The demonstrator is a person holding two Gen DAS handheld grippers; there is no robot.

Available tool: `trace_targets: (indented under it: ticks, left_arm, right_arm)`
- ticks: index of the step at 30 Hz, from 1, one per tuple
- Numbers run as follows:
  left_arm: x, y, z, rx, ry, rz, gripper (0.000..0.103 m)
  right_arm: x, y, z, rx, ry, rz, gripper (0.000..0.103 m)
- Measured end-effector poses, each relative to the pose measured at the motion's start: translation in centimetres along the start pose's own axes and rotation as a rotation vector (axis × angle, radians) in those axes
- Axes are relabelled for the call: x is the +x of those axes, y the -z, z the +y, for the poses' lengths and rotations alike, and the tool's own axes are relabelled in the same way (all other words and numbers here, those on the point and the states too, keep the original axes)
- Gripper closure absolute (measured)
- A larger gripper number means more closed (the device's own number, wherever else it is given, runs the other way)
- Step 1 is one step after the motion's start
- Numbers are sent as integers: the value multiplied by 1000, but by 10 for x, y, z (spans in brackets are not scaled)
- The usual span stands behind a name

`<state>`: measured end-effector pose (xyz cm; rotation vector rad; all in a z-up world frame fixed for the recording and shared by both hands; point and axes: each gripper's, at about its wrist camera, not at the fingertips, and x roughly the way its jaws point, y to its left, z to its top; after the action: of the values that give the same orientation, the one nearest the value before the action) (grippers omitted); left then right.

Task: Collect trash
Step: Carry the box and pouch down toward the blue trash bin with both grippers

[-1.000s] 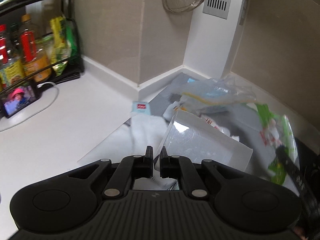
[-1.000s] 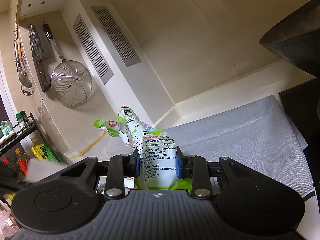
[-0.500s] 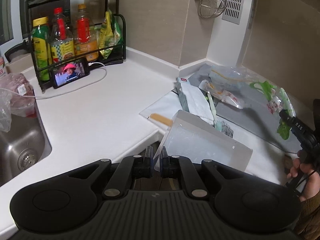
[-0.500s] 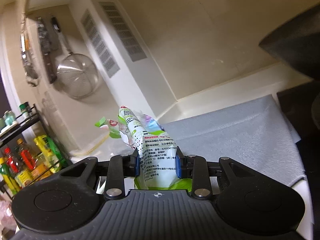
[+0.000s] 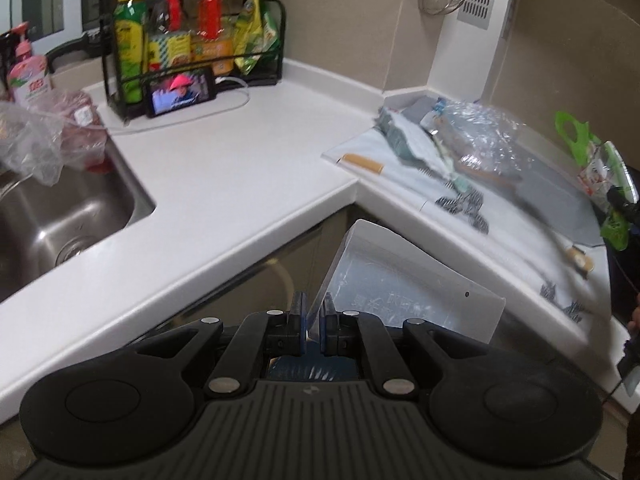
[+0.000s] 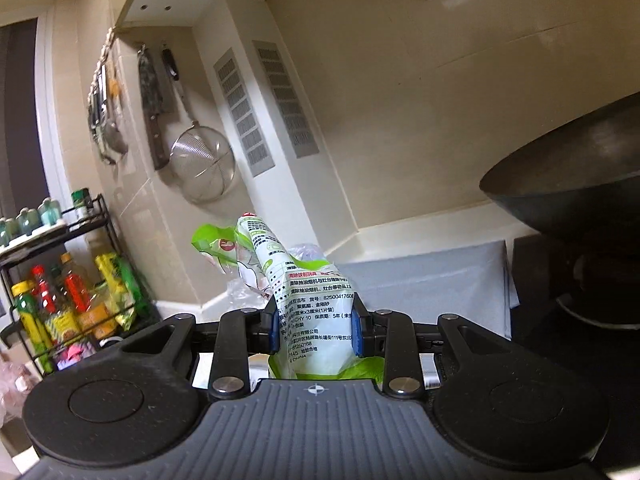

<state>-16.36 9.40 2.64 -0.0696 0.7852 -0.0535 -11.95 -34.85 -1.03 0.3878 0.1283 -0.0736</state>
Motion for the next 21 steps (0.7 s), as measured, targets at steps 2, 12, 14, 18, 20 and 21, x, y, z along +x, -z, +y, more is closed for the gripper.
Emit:
trace_targets:
  ticks: [2,12,14,18,20,21]
  left_arm:
    - [0,10,8,-6,-12,11,97]
    - [5,45,32,-37,-68,36,97]
    - [7,50,31,-35,-68,41,97]
    - [8,60,26,-22,-72,38,97]
    - [8,63,25,-23,-71,36,97]
    - [8,65,24,-24,-71,35,97]
  right_arm:
    - [-13,5,7,-12,-24,16,70]
    - [-71,34,62,-163,-196,125,69]
    - [-76,43,72,-187,-216,165,69]
    - [-76,67,89,-200,-245,267,69]
    - [-76,80,97,-192,-255,320,69]
    - [-77,86,100,-189,-259,342,69]
